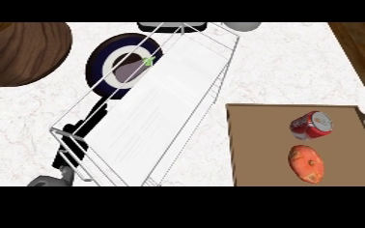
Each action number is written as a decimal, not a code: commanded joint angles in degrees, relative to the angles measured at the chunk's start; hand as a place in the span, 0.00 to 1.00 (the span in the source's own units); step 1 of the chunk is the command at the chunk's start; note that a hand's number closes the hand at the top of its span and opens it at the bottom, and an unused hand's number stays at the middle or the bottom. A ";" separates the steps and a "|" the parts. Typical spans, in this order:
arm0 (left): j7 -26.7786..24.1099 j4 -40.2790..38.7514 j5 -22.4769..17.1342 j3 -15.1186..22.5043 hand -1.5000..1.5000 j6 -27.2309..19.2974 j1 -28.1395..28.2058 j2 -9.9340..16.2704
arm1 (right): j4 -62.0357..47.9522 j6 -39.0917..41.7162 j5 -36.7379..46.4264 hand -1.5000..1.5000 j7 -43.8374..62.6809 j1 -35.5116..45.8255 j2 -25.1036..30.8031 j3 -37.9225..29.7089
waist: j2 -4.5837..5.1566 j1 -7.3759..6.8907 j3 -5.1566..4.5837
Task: Pick the squash from the tray and place it in the tiered shelf
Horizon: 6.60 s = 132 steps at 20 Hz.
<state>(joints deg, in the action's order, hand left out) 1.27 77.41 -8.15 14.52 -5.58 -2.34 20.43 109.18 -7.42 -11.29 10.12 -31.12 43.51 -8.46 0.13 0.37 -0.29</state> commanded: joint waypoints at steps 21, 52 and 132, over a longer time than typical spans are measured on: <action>0.26 2.56 2.88 0.12 0.50 1.13 1.69 -1.16 | 1.12 9.46 33.23 0.00 64.55 31.47 -2.22 32.61 | 0.01 -1.99 0.23; 3.67 1.91 5.33 -3.76 0.50 3.38 -0.76 -4.68 | -8.63 20.70 47.40 0.00 62.63 32.56 -14.30 28.00 | -0.12 -0.54 0.26; 3.29 0.26 10.12 -10.68 0.50 10.47 -2.23 -8.42 | -54.94 19.49 46.64 1.00 3.44 100.39 -41.58 25.58 | 0.37 -2.10 0.23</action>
<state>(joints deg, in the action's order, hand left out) 3.01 77.88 2.93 4.69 3.73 -2.64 11.49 61.78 11.56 35.44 15.65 68.68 6.80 15.48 -0.55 -1.03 0.32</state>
